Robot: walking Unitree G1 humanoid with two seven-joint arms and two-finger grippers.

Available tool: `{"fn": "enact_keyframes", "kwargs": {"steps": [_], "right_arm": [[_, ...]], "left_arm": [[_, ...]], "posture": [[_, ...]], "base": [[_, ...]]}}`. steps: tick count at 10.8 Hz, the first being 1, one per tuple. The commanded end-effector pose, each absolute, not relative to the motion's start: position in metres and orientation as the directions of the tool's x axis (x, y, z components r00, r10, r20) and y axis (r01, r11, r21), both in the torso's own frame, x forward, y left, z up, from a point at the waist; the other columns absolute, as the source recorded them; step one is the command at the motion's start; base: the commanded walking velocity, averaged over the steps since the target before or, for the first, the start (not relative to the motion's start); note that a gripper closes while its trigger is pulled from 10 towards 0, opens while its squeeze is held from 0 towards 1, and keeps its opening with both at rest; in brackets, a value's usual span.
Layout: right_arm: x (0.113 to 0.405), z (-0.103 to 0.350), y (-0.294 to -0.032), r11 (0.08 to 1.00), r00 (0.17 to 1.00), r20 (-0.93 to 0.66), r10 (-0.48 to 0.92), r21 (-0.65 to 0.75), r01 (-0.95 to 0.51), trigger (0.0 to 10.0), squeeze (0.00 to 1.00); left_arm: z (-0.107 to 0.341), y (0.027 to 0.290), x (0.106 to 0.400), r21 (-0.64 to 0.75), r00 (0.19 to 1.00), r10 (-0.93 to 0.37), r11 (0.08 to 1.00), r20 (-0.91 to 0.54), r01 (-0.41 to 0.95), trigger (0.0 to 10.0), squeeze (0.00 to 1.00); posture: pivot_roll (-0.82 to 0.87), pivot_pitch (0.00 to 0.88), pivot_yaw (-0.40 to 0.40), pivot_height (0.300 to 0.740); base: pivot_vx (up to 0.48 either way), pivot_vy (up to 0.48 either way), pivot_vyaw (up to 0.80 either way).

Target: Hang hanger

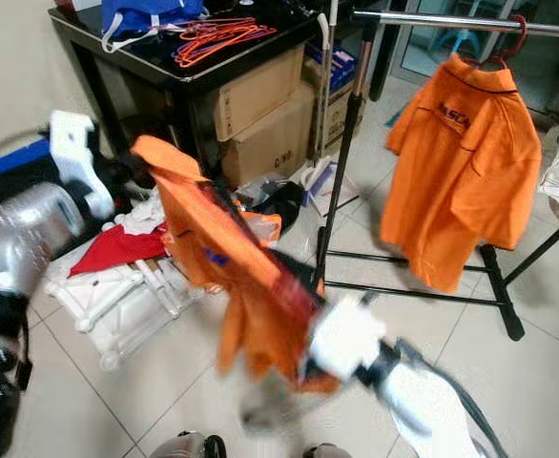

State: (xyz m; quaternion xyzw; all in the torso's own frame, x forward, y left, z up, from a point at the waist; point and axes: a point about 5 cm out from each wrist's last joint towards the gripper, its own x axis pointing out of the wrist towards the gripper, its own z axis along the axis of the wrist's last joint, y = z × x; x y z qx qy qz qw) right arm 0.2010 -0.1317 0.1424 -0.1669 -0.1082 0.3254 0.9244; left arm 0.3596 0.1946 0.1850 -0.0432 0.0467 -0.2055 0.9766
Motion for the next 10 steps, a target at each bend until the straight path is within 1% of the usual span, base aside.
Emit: {"fn": "enact_keyframes", "kwargs": {"steps": [1, 2, 3, 4, 6, 7, 9, 10], "right_arm": [[0.206, 0.155, -0.132, 0.789, 0.791, 0.154, 0.592, -0.309, -0.531, 10.0, 0.00], [0.212, 0.161, -0.126, 0.814, 0.797, 0.188, 0.575, -0.232, -0.533, 10.0, 0.00], [0.216, 0.165, -0.120, 0.820, 0.792, 0.212, 0.573, -0.161, -0.550, 10.0, 0.00], [0.224, 0.175, -0.112, 0.826, 0.788, 0.256, 0.560, -0.099, -0.555, 10.0, 0.00], [0.240, 0.198, -0.107, 0.848, 0.811, 0.370, 0.452, 0.105, -0.520, 10.0, 0.00], [0.250, 0.211, -0.111, 0.857, 0.832, 0.428, 0.354, 0.209, -0.472, 10.0, 0.00], [0.264, 0.218, -0.127, 0.900, 0.865, 0.451, 0.220, 0.247, -0.358, 10.0, 0.00], [0.272, 0.209, -0.136, 0.949, 0.921, 0.333, 0.202, 0.165, -0.267, 10.0, 0.00]], "left_arm": [[0.194, 0.189, 0.356, -0.089, 0.917, -0.397, 0.915, -0.040, 0.393, 0.0, 0.00], [0.192, 0.175, 0.353, -0.106, 0.904, -0.427, 0.901, -0.035, 0.421, 0.0, 0.00], [0.189, 0.163, 0.352, -0.120, 0.894, -0.446, 0.890, -0.028, 0.440, 0.0, 0.00], [0.193, 0.143, 0.353, -0.148, 0.878, -0.478, 0.868, 0.000, 0.473, 0.0, 0.00], [0.204, 0.112, 0.346, -0.202, 0.823, -0.567, 0.802, 0.038, 0.563, 0.0, 0.00], [0.207, 0.093, 0.334, -0.241, 0.760, -0.648, 0.732, 0.043, 0.637, 0.0, 0.00], [0.212, 0.070, 0.309, -0.250, 0.643, -0.763, 0.612, 0.063, 0.751, 0.0, 0.00], [0.207, 0.083, 0.307, -0.246, 0.727, -0.686, 0.700, 0.029, 0.671, 0.0, 0.00]], "posture": [[-0.04, 0.062, 0.045, 0.740], [-0.03, 0.062, 0.042, 0.740], [-0.03, 0.063, 0.039, 0.740], [-0.02, 0.066, 0.037, 0.740], [-0.02, 0.069, 0.041, 0.740], [-0.02, 0.069, 0.044, 0.740], [-0.02, 0.069, 0.048, 0.740], [-0.01, 0.072, 0.051, 0.740]], "base": [[0.000, 0.000, 0.00], [0.000, 0.000, 0.00], [0.000, 0.000, 0.00], [0.000, 0.000, 0.00], [0.000, 0.000, 0.00], [0.000, 0.000, 0.00], [0.000, 0.000, 0.00], [0.000, 0.000, 0.00]]}}
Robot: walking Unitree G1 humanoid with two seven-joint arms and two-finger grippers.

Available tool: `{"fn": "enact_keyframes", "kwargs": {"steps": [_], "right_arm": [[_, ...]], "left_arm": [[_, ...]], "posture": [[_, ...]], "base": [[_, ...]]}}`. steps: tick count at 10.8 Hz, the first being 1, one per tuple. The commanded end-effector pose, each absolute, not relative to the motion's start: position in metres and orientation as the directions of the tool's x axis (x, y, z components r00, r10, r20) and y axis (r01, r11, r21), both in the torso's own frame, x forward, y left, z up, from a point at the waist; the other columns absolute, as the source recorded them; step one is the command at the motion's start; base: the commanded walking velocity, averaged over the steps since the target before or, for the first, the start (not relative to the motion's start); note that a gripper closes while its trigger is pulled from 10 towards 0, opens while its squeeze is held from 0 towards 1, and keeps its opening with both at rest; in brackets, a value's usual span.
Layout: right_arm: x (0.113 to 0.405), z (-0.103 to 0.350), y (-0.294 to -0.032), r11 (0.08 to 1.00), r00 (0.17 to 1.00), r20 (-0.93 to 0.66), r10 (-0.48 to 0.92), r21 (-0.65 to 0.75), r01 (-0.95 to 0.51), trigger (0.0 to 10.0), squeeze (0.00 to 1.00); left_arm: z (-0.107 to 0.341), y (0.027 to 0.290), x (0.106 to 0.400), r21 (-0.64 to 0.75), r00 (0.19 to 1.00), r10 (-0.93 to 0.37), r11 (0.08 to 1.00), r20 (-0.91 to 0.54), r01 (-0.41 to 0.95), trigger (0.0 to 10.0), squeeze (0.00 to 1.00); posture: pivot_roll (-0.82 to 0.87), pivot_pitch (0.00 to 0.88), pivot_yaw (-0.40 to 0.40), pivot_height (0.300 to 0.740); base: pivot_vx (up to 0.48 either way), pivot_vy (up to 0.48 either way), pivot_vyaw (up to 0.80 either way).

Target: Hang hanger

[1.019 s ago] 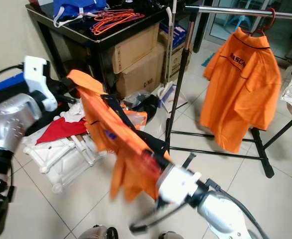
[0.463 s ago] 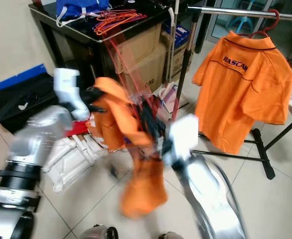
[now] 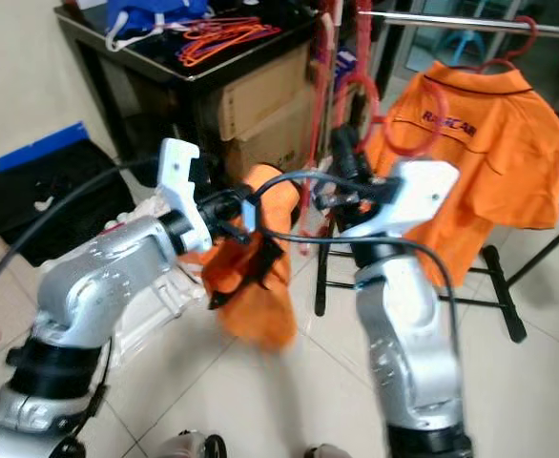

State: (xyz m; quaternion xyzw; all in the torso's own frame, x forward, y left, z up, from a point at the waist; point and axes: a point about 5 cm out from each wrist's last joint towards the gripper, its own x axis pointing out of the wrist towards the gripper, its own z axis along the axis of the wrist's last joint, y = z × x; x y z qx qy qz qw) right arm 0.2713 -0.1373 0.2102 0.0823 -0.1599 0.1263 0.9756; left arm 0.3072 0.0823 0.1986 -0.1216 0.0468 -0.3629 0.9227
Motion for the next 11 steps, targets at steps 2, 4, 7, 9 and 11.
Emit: {"fn": "enact_keyframes", "kwargs": {"steps": [2, 4, 7, 9, 11], "right_arm": [[0.269, 0.171, -0.158, 0.986, 0.982, 0.092, 0.164, -0.002, -0.164, 10.0, 0.00], [0.253, 0.121, -0.182, 1.000, 0.979, -0.204, 0.021, 0.002, -0.021, 10.0, 0.00], [0.234, 0.096, -0.206, 0.976, 0.931, -0.297, -0.213, -0.102, 0.191, 10.0, 0.00], [0.224, 0.094, -0.209, 0.965, 0.911, -0.320, -0.261, -0.082, 0.248, 10.0, 0.00], [0.222, 0.102, -0.205, 0.953, 0.912, -0.280, -0.299, -0.031, 0.302, 10.0, 0.00]], "left_arm": [[0.173, 0.137, 0.301, -0.146, 0.910, -0.404, 0.909, -0.093, 0.389, 0.0, 0.00], [0.148, 0.163, 0.277, -0.096, 0.940, -0.284, 0.958, -0.187, 0.270, 2.9, 0.00], [0.134, 0.151, 0.283, 0.081, 0.958, -0.240, 0.964, -0.154, 0.255, 10.0, 0.00], [0.143, 0.138, 0.288, 0.040, 0.954, -0.289, 0.955, -0.082, 0.293, 10.0, 0.00], [0.146, 0.134, 0.294, 0.061, 0.946, -0.321, 0.944, -0.050, 0.323, 10.0, 0.00]], "posture": [[-0.02, 0.067, 0.050, 0.740], [-0.02, 0.055, 0.051, 0.740], [-0.05, 0.042, 0.082, 0.740], [-0.07, 0.037, 0.101, 0.740], [-0.08, 0.034, 0.108, 0.740]], "base": [[0.000, 0.000, 0.00], [0.000, 0.000, -0.39], [0.000, 0.000, -0.80], [0.120, 0.000, -0.80], [0.336, 0.000, 0.00]]}}
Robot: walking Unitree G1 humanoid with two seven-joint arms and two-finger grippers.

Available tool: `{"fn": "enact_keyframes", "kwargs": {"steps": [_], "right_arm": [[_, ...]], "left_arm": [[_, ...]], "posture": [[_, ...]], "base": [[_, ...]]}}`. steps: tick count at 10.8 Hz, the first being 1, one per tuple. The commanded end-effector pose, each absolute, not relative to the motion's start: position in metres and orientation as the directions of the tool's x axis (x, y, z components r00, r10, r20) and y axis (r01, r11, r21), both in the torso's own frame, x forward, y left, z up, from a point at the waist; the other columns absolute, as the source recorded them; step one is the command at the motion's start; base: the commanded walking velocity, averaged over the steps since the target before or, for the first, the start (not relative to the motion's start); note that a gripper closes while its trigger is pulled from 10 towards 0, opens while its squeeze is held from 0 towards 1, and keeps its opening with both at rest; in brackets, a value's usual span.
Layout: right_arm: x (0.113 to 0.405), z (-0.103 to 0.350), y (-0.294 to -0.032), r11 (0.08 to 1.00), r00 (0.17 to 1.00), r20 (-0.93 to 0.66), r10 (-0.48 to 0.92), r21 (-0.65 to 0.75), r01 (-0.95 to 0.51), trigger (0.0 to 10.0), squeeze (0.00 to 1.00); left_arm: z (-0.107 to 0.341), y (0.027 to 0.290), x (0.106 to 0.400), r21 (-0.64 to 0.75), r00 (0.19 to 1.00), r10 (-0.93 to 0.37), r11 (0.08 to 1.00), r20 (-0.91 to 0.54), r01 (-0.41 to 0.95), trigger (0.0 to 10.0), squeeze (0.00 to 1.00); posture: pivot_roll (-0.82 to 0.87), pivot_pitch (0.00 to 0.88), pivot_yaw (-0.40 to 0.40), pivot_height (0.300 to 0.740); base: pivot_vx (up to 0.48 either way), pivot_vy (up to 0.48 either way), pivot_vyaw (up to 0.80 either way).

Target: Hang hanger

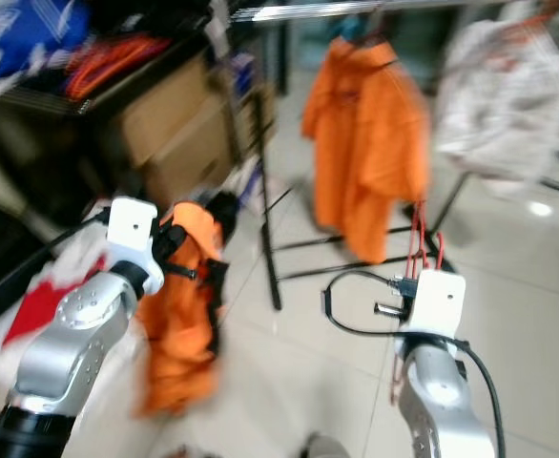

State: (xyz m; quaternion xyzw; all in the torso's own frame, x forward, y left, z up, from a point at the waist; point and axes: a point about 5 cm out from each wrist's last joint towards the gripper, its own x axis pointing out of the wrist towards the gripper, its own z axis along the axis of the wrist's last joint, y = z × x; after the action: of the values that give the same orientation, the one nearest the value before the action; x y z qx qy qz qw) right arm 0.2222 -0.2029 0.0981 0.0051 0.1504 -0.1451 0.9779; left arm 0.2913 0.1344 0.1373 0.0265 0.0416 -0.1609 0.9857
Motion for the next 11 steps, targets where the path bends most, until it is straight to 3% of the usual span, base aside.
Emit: {"fn": "enact_keyframes", "kwargs": {"steps": [1, 4, 8, 9, 11], "right_arm": [[0.227, 0.111, -0.203, 0.954, 0.921, -0.249, -0.299, -0.045, 0.297, 10.0, 0.00], [0.247, 0.141, -0.201, 0.967, 0.960, -0.124, -0.251, -0.064, 0.245, 10.0, 0.00], [0.259, 0.158, -0.187, 0.987, 0.987, -0.071, -0.144, -0.078, 0.139, 10.0, 0.00], [0.261, 0.160, -0.187, 0.988, 0.987, -0.071, -0.142, -0.074, 0.137, 10.0, 0.00], [0.258, 0.164, -0.189, 0.986, 0.986, -0.056, -0.158, -0.065, 0.155, 10.0, 0.00]], "left_arm": [[0.146, 0.137, 0.296, 0.068, 0.948, -0.314, 0.946, -0.044, 0.317, 10.0, 0.00], [0.138, 0.154, 0.290, 0.057, 0.964, -0.259, 0.963, -0.054, 0.262, 10.0, 0.00], [0.141, 0.167, 0.283, 0.057, 0.980, -0.197, 0.979, -0.023, 0.198, 10.0, 0.00], [0.144, 0.166, 0.282, 0.055, 0.980, -0.199, 0.978, -0.015, 0.199, 10.0, 0.00], [0.151, 0.159, 0.286, 0.059, 0.971, -0.238, 0.970, 0.005, 0.237, 10.0, 0.00]], "posture": [[-0.09, 0.035, 0.100, 0.740], [-0.08, 0.035, 0.064, 0.740], [-0.07, 0.036, 0.001, 0.740], [-0.06, 0.037, 0.003, 0.740], [-0.07, 0.038, 0.019, 0.740]], "base": [[0.394, 0.000, -0.80], [0.422, 0.000, 0.00], [0.473, 0.000, -0.40], [0.480, 0.000, -0.80], [0.480, 0.000, 0.00]]}}
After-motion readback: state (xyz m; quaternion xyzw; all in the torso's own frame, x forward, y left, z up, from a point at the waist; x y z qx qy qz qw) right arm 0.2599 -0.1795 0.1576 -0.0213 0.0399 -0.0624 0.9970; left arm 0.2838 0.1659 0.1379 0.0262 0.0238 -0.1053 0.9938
